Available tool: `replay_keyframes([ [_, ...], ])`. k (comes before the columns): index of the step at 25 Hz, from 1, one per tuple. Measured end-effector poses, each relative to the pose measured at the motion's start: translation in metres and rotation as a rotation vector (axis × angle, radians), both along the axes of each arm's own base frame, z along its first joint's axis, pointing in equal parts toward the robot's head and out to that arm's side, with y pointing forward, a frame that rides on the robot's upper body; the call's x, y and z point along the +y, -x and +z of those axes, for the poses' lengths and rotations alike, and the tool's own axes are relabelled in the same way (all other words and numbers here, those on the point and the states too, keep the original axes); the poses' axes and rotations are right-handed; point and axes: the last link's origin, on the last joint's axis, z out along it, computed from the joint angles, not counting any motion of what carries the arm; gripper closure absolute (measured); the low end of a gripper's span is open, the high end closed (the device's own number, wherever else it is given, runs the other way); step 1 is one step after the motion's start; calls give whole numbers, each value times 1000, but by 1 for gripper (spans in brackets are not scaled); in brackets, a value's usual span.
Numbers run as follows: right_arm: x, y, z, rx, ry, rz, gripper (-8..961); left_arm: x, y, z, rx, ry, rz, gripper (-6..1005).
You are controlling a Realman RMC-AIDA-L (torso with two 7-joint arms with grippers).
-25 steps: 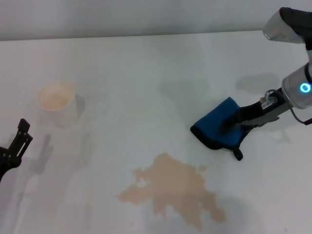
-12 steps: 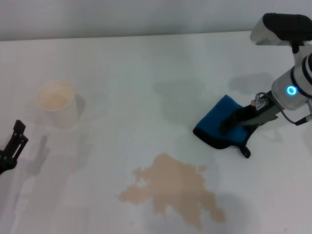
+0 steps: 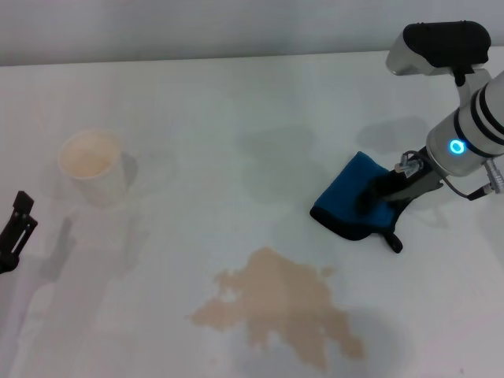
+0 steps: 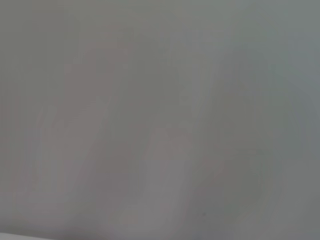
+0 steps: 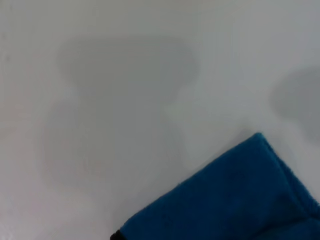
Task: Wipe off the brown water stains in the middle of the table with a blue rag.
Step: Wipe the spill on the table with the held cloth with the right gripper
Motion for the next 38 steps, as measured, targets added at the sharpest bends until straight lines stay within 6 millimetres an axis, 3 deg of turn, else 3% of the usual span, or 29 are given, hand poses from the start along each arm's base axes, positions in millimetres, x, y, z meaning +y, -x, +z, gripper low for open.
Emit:
replay_keyframes([
  [11, -1, -1, 2, -12, 24, 17, 506, 2, -1, 1, -5, 0, -6, 104],
  [16, -1, 3, 2, -10, 36, 47, 717, 3, -1, 1, -5, -1, -7, 105],
  [27, -4, 4, -3, -23, 82, 95, 883, 4, -1, 2, -6, -7, -8, 106],
  [38, -15, 17, -25, 26, 193, 181, 886, 7, -2, 3, 0, -8, -11, 106],
])
